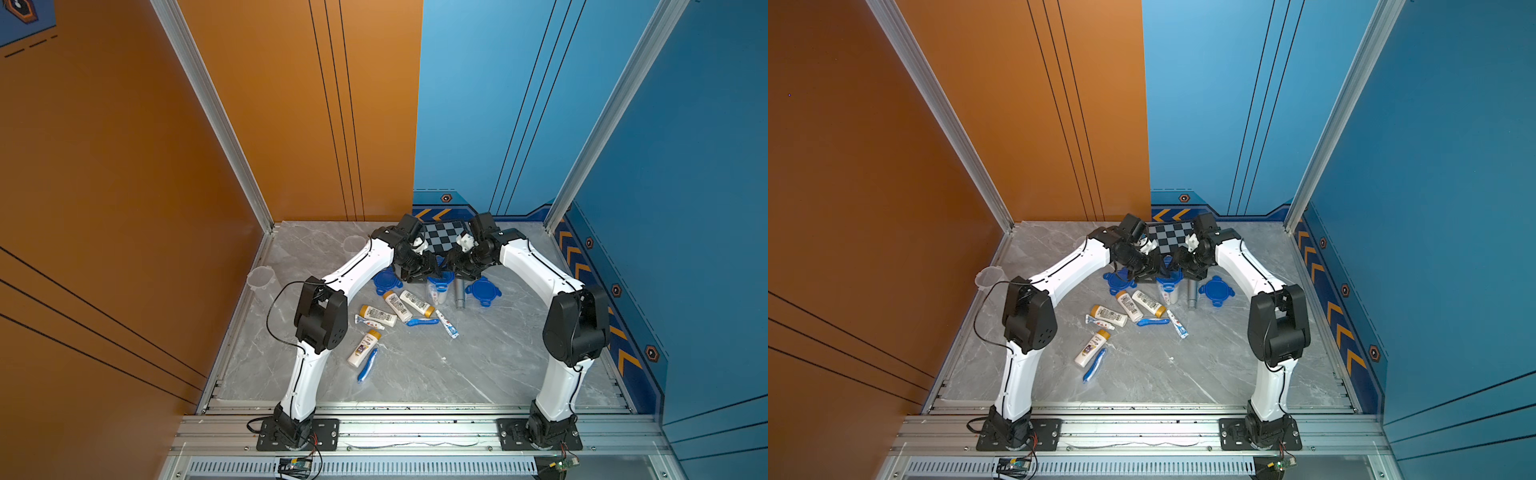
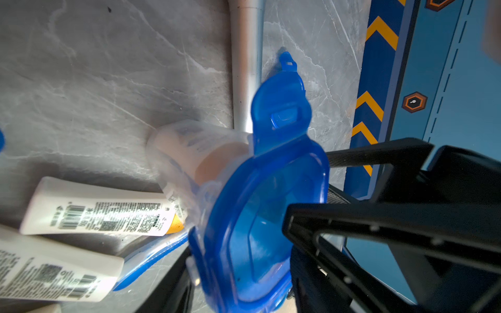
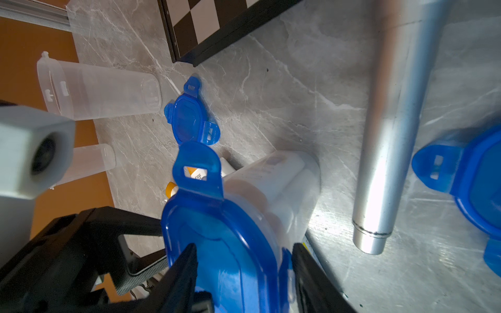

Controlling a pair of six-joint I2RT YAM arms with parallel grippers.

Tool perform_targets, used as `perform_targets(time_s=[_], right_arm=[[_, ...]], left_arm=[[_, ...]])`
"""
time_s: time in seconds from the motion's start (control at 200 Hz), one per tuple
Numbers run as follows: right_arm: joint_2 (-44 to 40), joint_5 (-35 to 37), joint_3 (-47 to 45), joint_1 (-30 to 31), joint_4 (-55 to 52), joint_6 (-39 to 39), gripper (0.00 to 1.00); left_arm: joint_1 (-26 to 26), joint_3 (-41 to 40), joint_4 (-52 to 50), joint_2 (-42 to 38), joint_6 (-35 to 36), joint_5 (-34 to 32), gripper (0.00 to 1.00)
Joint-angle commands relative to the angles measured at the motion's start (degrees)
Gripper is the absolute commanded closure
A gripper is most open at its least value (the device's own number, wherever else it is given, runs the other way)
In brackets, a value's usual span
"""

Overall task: Pack away toiletry kits
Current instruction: Close the fastener on the container.

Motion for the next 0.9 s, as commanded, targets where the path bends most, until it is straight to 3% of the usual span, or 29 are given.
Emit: perform_targets(time_s=[0.0, 0.125, 0.25, 0.4, 0.49, 0.621, 0.681, 0.826, 0.891], right_arm=[[4.9, 3.3, -2.6, 1.5, -7.5, -1.2, 0.43], [4.4, 3.5, -2.4, 1.1, -7.7, -1.3, 0.43], [3.6, 4.5, -0.7, 0.3, -8.9, -2.1, 0.39], [2.6, 4.6, 3.6, 0.1, -9.6, -3.3, 0.32], [2.5, 3.2, 6.9, 0.4, -9.6, -3.2, 0.31], [0.6, 4.4, 8.7, 0.6, -10.6, -2.1, 0.32], [-1.3, 5.6, 7.7, 0.3, -11.5, -2.1, 0.35], [-6.8, 8.4, 2.8, -1.1, -15.5, -4.4, 0.41], [-8.5, 9.2, -0.5, -2.0, -16.0, -5.1, 0.45]], left_arm=[[-0.5, -1.1, 7.4, 0.2, -1.7, 1.9, 0.44], [0.5, -2.7, 7.3, -1.2, -1.4, 0.8, 0.43], [2.2, -6.9, 7.3, -4.9, -0.7, -0.5, 0.36], [4.3, -9.9, 7.1, -8.2, 0.7, 4.3, 0.33], [5.1, -8.4, 3.5, -9.3, 3.6, 3.9, 0.35], [6.5, -4.5, -0.8, -9.2, 6.8, 0.4, 0.49], [7.0, -2.3, -2.0, -8.2, 7.5, -1.7, 0.65], [6.8, 6.3, -5.5, -2.4, 9.7, -5.5, 0.85], [6.7, 9.9, -6.6, 0.6, 10.0, -6.6, 1.0]])
